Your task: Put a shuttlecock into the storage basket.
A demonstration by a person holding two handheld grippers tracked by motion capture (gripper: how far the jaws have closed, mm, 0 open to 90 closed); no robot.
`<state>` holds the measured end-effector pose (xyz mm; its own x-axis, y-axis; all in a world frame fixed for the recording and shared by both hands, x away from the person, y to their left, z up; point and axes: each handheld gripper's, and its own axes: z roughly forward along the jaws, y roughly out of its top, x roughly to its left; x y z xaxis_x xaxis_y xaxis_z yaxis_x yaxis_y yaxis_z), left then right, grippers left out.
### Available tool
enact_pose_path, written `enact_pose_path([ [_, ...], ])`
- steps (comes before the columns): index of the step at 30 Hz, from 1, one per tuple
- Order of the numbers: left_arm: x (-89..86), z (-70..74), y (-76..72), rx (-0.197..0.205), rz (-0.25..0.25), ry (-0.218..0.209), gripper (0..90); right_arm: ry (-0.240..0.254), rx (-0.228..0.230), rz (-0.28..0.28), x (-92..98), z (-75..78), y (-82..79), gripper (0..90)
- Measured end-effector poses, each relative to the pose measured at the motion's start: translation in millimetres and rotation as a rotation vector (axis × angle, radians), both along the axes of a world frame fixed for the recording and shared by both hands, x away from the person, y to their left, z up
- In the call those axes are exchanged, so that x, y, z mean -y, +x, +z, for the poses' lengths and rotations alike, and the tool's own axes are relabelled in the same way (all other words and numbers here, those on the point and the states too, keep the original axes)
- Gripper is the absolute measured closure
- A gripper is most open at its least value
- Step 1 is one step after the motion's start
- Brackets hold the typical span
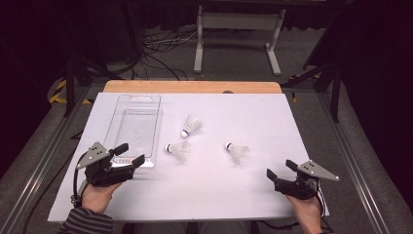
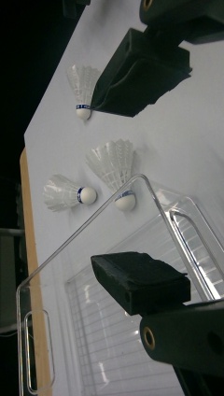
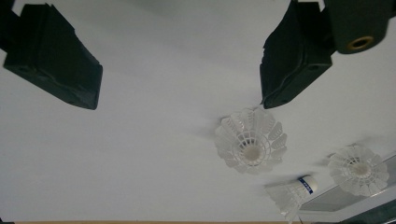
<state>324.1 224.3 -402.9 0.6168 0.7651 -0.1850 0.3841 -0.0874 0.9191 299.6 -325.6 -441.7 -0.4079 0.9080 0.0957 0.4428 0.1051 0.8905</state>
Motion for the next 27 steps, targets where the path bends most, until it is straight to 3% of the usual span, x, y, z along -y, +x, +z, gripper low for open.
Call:
enact_pose_path([
  [20,21.9,5.8,12.8,0.003,-0.047,0.004,23.3,0.006,0.003,0.002,0.1,0.1,0.0,13.6],
  [27,30.5,8.0,19.4,0.008,-0.050,0.032,23.4,0.003,0.001,0.003,-0.2,0.1,-0.2,13.6],
])
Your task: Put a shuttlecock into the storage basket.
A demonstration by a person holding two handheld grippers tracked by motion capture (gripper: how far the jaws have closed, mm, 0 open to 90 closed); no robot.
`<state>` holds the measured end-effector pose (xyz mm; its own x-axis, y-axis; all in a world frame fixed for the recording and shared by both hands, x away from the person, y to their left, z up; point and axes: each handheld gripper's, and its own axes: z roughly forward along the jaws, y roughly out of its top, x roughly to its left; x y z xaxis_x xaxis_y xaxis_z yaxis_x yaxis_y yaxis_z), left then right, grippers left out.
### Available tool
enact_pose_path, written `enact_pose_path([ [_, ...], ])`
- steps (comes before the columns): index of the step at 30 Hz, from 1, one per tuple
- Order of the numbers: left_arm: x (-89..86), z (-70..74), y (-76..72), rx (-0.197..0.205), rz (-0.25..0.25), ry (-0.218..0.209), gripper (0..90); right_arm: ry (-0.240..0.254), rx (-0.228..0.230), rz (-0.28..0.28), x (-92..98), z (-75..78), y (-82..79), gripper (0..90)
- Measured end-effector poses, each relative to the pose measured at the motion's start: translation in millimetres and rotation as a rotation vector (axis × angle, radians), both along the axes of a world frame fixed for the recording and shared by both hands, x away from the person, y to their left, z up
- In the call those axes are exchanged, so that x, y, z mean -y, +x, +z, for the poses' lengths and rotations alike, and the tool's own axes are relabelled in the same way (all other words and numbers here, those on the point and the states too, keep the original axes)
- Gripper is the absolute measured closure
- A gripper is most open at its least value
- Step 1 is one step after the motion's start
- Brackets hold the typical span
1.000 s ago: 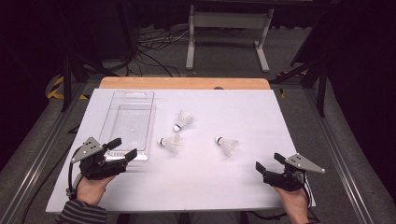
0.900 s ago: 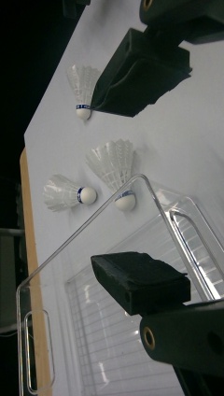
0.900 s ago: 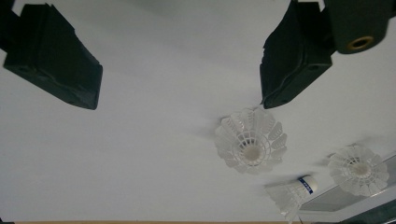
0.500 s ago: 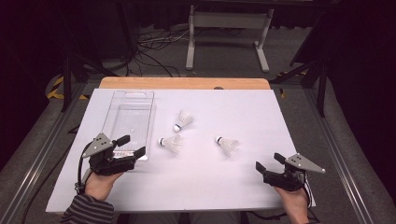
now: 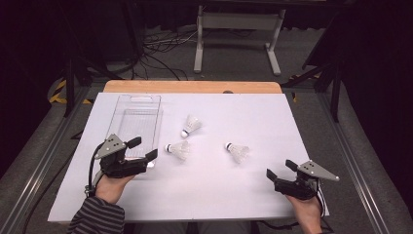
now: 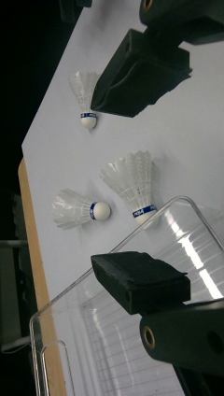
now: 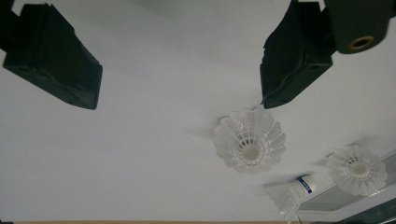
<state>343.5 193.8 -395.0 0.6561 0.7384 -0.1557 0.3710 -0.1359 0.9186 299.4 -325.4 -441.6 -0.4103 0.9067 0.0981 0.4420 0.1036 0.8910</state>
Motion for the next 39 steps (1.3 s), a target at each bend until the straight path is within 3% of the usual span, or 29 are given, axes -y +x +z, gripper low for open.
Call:
enact_pose_path([
  [22,33.5,7.4,22.3,-0.022,-0.049,0.043,24.0,-0.007,-0.005,0.003,-0.4,-0.6,0.6,13.4],
  [31,47.6,13.4,31.0,-0.061,-0.060,0.082,24.0,-0.012,-0.009,0.004,-0.7,-1.2,1.2,13.4],
  [38,57.4,21.2,40.7,-0.118,-0.063,0.131,25.6,-0.011,-0.009,0.006,-0.8,-1.2,1.1,13.4],
  [39,58.2,22.9,42.6,-0.121,-0.064,0.155,25.9,-0.011,-0.009,0.006,-0.8,-1.2,1.1,13.4],
])
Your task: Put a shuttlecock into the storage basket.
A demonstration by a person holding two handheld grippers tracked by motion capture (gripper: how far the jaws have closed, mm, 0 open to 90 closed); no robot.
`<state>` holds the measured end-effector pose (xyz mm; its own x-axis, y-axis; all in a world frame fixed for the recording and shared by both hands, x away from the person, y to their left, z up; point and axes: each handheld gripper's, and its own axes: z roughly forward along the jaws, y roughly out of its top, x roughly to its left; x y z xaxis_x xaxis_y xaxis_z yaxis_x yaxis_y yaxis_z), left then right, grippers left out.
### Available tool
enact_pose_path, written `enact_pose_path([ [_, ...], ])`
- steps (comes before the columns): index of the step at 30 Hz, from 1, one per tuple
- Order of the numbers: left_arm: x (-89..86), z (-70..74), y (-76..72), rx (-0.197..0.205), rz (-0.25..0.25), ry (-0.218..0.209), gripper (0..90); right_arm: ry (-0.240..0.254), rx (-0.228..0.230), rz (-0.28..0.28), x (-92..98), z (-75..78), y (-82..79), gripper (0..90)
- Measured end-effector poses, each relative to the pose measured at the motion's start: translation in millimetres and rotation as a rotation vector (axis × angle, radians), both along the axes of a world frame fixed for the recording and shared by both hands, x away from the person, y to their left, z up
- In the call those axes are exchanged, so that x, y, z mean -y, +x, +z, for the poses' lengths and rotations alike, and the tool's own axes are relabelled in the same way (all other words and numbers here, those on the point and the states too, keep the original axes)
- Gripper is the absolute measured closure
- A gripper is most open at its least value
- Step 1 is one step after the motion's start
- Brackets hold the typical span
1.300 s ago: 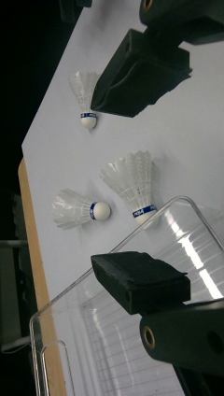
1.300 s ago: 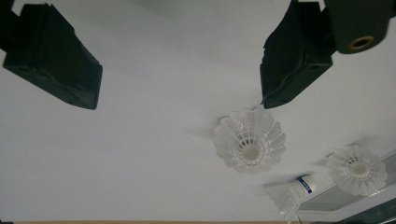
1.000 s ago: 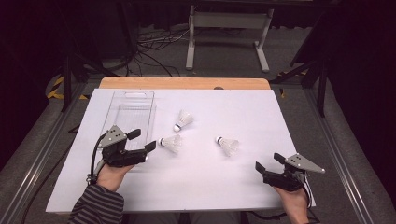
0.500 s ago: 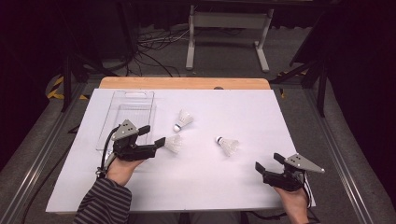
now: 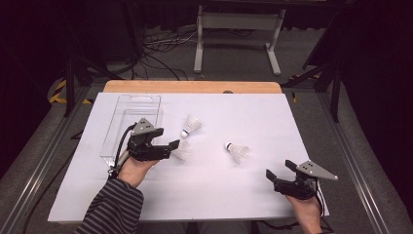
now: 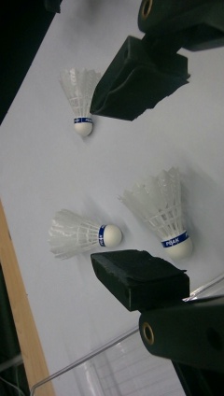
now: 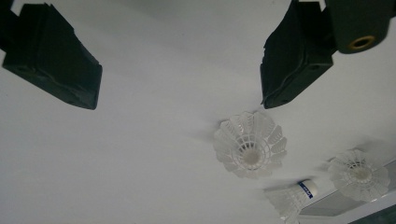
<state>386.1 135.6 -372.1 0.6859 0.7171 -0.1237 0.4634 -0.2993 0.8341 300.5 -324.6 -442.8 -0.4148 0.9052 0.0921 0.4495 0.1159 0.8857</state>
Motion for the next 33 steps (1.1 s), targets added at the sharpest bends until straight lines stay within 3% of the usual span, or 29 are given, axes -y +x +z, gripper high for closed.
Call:
enact_pose_path([
  [7,12.1,4.0,8.5,-0.055,0.009,0.076,29.3,0.001,0.001,0.002,-0.3,0.0,0.0,13.4],
  [11,20.8,4.4,14.5,-0.119,0.011,0.117,31.9,-0.001,0.000,0.001,-0.6,0.0,0.0,13.4],
  [23,46.9,-3.1,27.9,-0.215,0.001,0.216,40.5,0.000,-0.003,0.002,-0.3,0.0,0.1,13.4],
  [33,58.9,-12.0,34.6,-0.259,0.031,0.286,42.0,-0.001,-0.003,0.013,-1.2,0.0,0.1,13.4],
])
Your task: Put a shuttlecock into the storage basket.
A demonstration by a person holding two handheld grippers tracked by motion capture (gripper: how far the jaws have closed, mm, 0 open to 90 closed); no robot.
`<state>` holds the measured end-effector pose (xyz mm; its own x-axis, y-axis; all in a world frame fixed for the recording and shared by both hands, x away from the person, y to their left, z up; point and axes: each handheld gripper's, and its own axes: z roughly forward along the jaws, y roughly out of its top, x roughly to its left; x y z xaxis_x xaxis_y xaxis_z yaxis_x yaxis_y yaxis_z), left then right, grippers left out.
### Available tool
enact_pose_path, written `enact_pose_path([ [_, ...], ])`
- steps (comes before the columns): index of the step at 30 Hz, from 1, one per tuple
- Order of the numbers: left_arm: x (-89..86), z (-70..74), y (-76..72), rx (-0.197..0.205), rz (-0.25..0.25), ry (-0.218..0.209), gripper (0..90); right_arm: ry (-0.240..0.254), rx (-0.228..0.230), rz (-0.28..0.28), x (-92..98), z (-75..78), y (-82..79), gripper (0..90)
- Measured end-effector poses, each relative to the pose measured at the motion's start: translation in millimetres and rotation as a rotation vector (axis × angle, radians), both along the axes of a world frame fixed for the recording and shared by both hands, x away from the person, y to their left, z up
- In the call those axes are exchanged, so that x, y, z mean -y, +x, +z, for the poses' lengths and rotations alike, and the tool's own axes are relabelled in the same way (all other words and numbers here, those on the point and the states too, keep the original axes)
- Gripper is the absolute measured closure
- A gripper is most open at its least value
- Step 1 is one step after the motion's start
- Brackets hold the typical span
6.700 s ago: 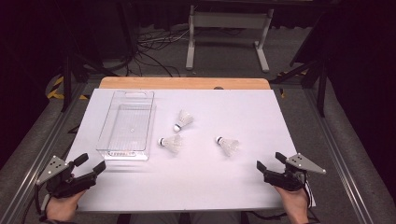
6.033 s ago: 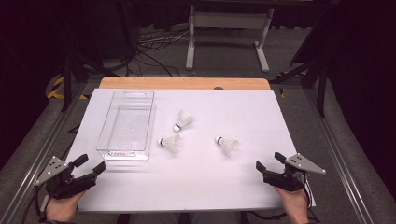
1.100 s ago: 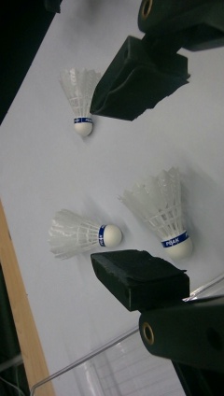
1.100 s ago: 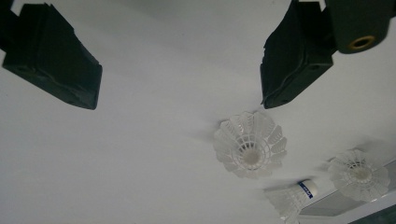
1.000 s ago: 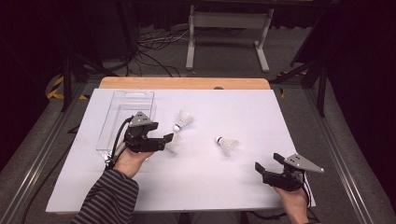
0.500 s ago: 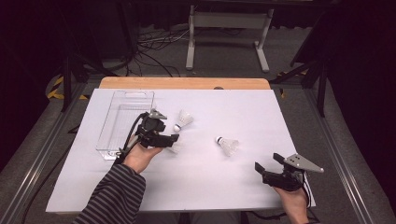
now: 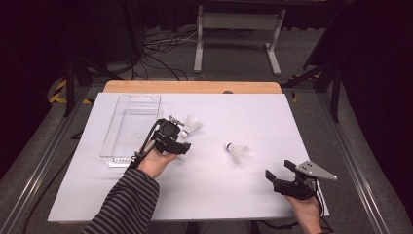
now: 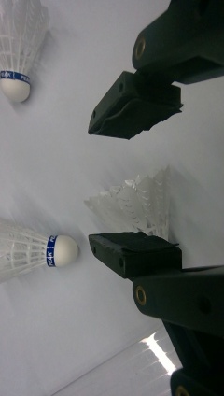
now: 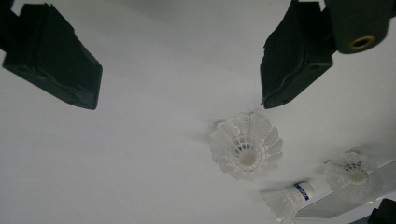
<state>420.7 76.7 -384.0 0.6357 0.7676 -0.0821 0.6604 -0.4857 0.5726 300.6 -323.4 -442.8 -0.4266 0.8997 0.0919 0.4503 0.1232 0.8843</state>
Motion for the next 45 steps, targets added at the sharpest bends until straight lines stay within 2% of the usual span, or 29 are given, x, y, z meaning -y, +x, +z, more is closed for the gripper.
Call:
enact_pose_path([
  [5,4.4,-4.2,2.9,-0.012,0.029,0.039,42.9,0.000,-0.001,0.000,-0.3,0.0,0.0,13.5],
  [15,6.0,-10.3,8.0,-0.035,0.056,0.052,44.0,-0.003,-0.002,0.006,-0.6,-0.3,0.3,13.5],
  [24,7.6,-13.8,9.2,-0.054,0.071,0.079,52.0,-0.004,-0.002,0.007,-0.7,-0.4,0.4,13.6],
  [25,7.3,-14.3,10.1,-0.045,0.059,0.085,53.1,-0.004,-0.002,0.007,-0.7,-0.4,0.4,13.6],
  [45,8.4,-17.5,9.6,-0.066,0.027,0.108,71.4,0.002,-0.003,0.015,-1.4,-0.4,0.0,13.5],
])
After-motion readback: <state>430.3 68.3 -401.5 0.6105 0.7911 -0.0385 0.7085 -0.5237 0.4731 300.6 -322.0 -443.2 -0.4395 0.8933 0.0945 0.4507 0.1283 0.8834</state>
